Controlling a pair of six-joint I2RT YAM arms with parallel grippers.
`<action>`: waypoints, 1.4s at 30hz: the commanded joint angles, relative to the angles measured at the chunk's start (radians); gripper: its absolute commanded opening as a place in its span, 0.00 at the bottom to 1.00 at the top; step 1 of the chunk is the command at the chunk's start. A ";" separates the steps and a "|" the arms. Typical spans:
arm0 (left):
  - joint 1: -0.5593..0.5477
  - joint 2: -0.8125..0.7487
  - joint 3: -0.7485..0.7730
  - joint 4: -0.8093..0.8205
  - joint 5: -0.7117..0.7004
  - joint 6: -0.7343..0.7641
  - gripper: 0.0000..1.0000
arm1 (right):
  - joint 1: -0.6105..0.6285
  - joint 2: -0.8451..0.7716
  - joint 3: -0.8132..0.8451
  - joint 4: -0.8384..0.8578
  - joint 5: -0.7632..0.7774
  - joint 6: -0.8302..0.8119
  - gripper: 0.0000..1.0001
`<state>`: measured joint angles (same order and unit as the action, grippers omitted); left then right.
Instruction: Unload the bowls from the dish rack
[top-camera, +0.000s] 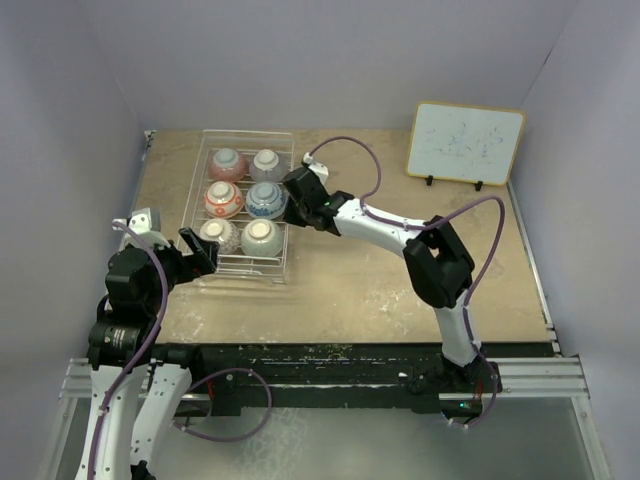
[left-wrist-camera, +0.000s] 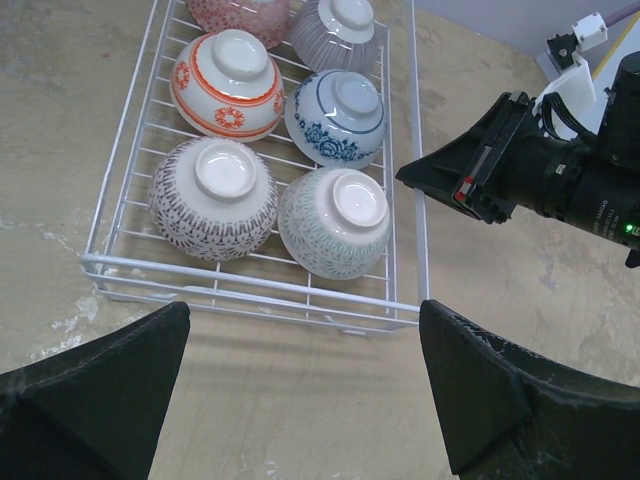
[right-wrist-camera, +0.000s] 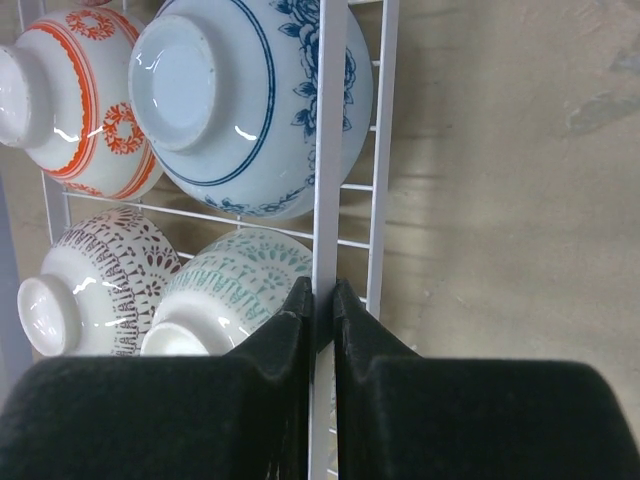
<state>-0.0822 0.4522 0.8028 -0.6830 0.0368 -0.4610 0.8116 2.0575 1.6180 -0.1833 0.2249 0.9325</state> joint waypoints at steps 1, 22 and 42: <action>-0.007 0.000 0.013 0.017 -0.007 -0.010 0.99 | 0.035 -0.004 0.077 0.093 -0.052 0.027 0.02; -0.007 0.009 0.008 0.030 0.013 -0.010 0.99 | 0.042 -0.229 0.010 -0.008 0.190 -0.233 0.64; -0.005 0.013 -0.007 0.030 0.029 -0.019 0.99 | 0.065 -0.096 0.305 0.020 0.179 -0.711 0.92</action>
<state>-0.0818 0.4355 0.8028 -0.6827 0.0486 -0.4641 0.8841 1.8980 1.7618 -0.1085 0.4992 0.2794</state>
